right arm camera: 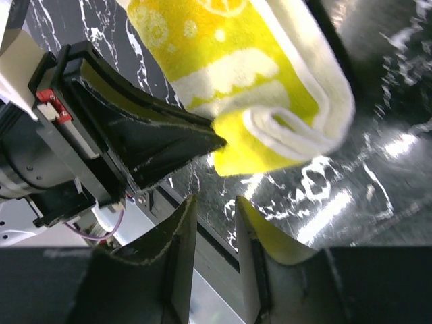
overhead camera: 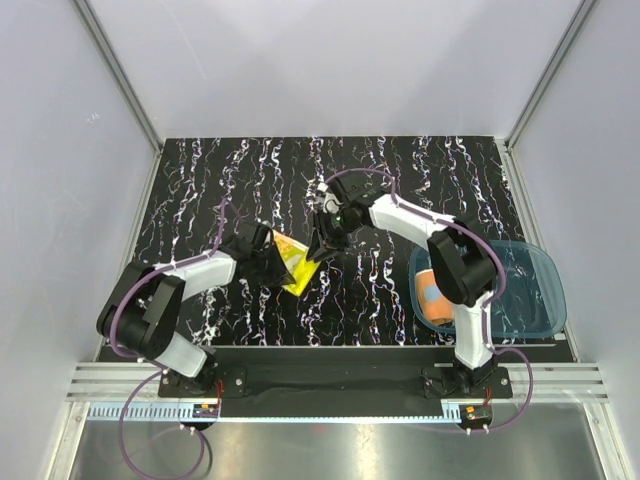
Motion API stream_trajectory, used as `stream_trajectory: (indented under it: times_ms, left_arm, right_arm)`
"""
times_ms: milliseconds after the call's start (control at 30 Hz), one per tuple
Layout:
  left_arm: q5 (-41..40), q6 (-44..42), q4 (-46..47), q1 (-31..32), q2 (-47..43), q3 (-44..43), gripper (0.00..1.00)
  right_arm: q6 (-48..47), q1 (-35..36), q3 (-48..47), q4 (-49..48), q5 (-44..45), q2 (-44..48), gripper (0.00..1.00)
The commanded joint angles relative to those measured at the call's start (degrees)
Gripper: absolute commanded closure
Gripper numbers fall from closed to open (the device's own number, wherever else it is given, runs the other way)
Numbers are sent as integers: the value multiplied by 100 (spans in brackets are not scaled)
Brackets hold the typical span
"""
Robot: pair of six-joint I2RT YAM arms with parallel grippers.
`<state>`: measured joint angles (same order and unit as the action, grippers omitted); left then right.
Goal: Roll the towels
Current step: Roll the towel
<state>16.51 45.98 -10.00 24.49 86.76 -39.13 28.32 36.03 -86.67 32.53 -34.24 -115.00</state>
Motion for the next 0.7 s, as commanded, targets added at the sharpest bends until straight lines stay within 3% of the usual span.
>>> stream_trajectory:
  times_ms: [0,267,567,667]
  left_arm:
    - [-43,-194,-178,-32,113,-208,100]
    - [-157,-273,-415,-32,236,-323,100]
    - [-394,-352,-792,-32,78,-306,100]
    - [-578,-344,-968,-32,-71,-261,95]
  right_arm:
    - [94,150,-376,-396,-399,-285,65]
    - [201,159,-851,-187,109,-1041,71]
    - [104,36,-728,-46,787,-1499,76]
    - [43,36,-702,-54,805,-1560,76]
